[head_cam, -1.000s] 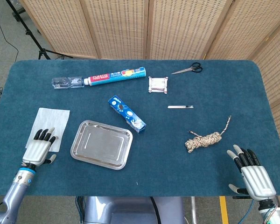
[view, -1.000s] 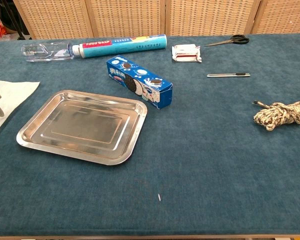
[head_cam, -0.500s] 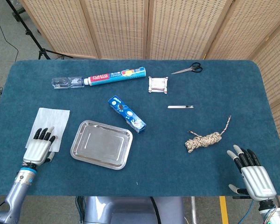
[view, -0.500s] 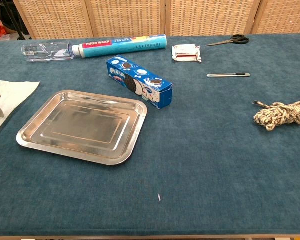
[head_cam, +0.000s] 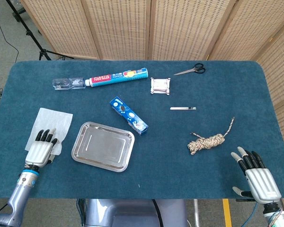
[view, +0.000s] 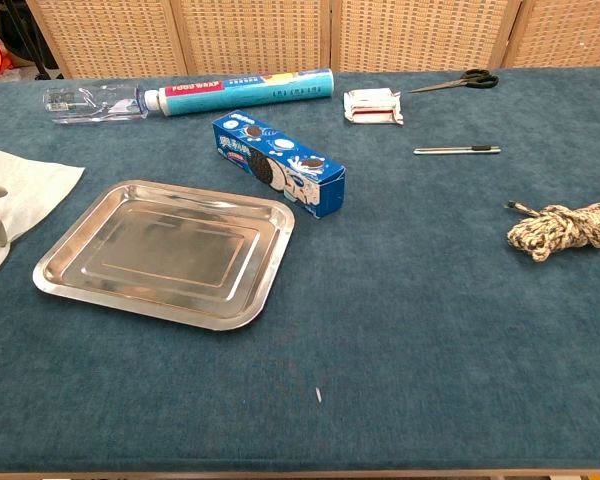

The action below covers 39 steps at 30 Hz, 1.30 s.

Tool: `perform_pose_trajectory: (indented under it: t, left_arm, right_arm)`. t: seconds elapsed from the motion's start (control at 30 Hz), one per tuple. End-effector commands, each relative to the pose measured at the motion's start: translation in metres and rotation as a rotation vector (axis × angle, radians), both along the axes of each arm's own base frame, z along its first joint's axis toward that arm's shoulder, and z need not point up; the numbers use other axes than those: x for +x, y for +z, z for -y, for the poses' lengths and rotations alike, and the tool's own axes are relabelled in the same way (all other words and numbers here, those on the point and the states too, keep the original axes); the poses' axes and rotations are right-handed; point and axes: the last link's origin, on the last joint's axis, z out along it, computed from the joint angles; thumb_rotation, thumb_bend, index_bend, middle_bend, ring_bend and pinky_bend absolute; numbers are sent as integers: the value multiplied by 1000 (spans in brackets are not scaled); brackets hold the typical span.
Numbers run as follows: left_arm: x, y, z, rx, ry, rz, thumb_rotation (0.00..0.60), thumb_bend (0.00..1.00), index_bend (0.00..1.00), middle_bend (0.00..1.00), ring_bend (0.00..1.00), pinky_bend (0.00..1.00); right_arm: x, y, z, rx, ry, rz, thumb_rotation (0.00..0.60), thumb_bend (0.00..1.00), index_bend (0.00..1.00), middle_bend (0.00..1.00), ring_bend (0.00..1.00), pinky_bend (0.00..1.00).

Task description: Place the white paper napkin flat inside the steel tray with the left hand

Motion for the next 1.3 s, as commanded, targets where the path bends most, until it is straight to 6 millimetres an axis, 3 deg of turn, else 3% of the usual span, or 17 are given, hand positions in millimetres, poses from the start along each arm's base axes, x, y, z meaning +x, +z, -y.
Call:
perform_pose_trajectory:
  t: [0.03,0.27,0.5,0.93,1.1,1.3]
  left_arm:
    - [3,1,-1,14,-8,9,590,413,391,0,0,0]
    - [5,5,-2,35,-13,16,600,460,463,0,0,0]
    - [6,6,-2,50,-13,16,600,525,622,21,0,0]
    - [12,25,-12,120,-29,32,600,533,632,24,0,0]
    - [37,50,-29,206,-101,67,600,533,632,24,0,0]
    - [70,61,-35,240,-177,104,600,531,632,24,0,0]
  right_arm:
    - [0,0,0,-1,0,0,600,0,102,0,0,0]
    - [0,1,0,-4,1,1,600,0,102,0,0,0]
    - [0,1,0,-7,2,4,600,0,102,0,0,0]
    - [-1,1,-1,-7,3,3,600,0,102,0,0,0]
    - [-1,0,-1,-1,4,0,600,0,102,0,0,0]
    - [0,0,-2,1,5,-1,600,0,102,0,0,0]
